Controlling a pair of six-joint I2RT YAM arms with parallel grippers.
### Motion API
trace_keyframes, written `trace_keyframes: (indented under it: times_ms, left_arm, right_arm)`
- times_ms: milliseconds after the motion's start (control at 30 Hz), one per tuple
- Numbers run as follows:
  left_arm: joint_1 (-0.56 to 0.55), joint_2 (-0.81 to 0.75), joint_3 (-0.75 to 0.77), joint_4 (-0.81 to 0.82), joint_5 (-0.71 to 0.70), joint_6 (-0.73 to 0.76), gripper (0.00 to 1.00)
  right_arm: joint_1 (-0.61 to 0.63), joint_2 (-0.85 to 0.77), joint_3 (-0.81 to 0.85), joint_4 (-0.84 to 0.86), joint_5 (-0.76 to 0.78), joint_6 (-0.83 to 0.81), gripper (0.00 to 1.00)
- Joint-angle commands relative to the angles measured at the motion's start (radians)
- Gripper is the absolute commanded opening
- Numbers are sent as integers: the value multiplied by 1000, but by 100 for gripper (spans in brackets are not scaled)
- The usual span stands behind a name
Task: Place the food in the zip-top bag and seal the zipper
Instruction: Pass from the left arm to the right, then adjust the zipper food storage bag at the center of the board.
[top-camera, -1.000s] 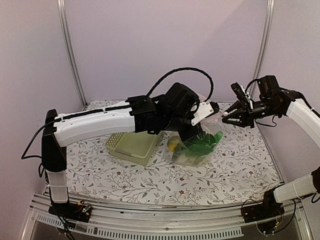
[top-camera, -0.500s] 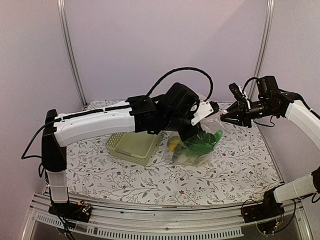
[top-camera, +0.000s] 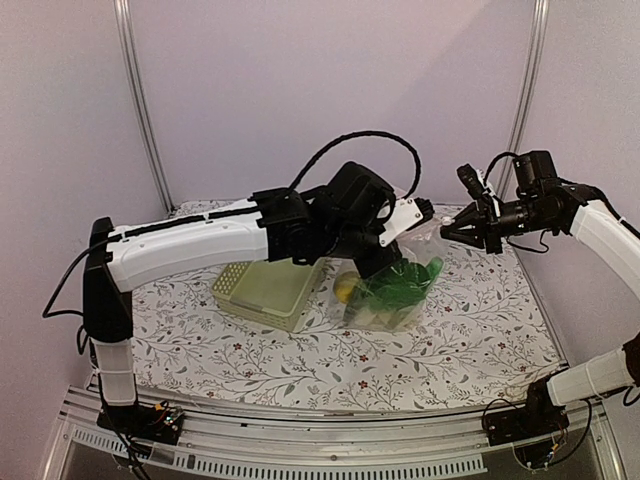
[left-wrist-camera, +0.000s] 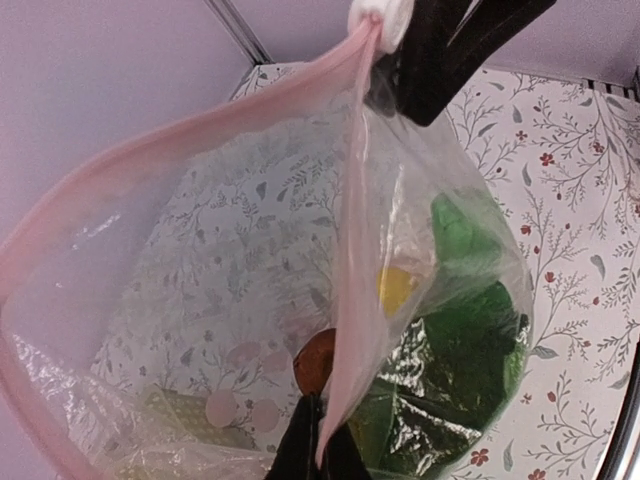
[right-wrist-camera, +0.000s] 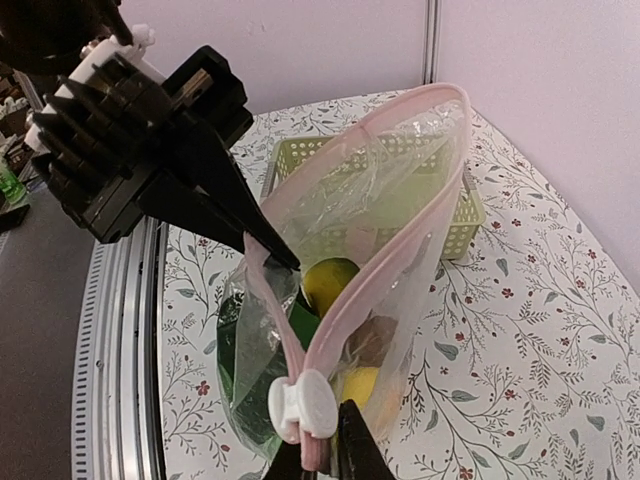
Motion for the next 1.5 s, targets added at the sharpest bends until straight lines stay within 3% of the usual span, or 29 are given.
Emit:
trace_keyframes:
  times_ms: [0,100,233,400,567,700,933,1100,1300,1467]
  left_arm:
    - [15,-45,12,-21,8,-13,0]
    - [16,-47,14,-24,-2,-18,0]
    - [16,-65,46,-55,-29,-27,20]
    - [14,-147,48,-51,-40,-23,27]
    - [15,-239,-41,78,-15,-10,50]
    - [14,-260,-106,192,62,23,60]
    - [14,-148,4,230,204,92,64]
    - [11,-66,104,197,263,101,63]
    - [5,-60,112,199,263,107,63]
    - [6,-96,47,133,162,98,69]
  right_arm:
    - [7,4,2,13,12,17,4]
    - [7,-1,15,6,16,15,0]
    - [11,-5,76,-53,29,-21,0]
    - [24,15,189,-151,67,-87,0]
    - [35,41,243,-194,87,-118,0]
    - [61,50,259,-213,101,-127,0]
    - [130,65,306,-303,155,-154,0]
    - [134,66,428,-380,159,-153,0]
    - [134,72,484,-406,210,-161,0]
    - [134,84,476,-425,222,-175,0]
